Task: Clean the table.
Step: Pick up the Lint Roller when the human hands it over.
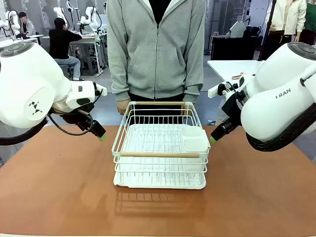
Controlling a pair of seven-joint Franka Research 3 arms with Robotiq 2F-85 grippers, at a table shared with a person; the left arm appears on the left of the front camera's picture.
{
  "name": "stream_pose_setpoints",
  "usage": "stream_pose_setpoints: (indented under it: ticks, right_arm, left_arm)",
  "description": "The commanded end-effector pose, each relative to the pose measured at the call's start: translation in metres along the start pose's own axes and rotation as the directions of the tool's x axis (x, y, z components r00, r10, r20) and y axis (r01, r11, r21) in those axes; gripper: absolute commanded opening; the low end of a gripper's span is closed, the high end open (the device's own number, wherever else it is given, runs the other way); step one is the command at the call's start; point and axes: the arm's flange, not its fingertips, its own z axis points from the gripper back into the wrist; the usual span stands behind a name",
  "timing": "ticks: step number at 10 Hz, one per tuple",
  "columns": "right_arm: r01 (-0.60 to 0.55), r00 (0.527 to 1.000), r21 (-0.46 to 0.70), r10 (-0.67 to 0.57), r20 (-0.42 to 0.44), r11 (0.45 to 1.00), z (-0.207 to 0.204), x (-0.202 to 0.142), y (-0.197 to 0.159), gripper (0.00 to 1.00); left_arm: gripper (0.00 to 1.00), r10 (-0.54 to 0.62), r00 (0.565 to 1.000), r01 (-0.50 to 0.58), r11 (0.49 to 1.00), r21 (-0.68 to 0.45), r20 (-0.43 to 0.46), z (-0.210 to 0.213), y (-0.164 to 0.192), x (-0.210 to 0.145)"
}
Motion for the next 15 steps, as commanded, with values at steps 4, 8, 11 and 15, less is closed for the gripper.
stream_pose_setpoints:
  ticks: [4,8,11,15]
  right_arm:
    - [0.000,1.000,0.000,0.000,0.000,1.000,0.000,0.000,0.000,1.00]
    - [0.000,1.000,0.000,0.000,0.000,1.000,0.000,0.000,0.000,1.00]
    - [0.000,1.000,0.000,0.000,0.000,1.000,0.000,0.000,0.000,1.00]
    - [0.226,0.974,0.211,-0.228,-0.014,0.951,0.115,0.021,-0.076,1.00]
  left_arm:
    - [1.00,0.000,1.000,0.000,1.000,0.000,0.000,0.000,0.000,0.000]
    - [1.00,0.000,1.000,0.000,1.000,0.000,0.000,0.000,0.000,0.000]
    - [1.00,0.000,1.000,0.000,1.000,0.000,0.000,0.000,0.000,0.000]
    - [1.00,0.146,0.982,-0.175,0.944,-0.281,-0.122,0.102,0.063,0.055]
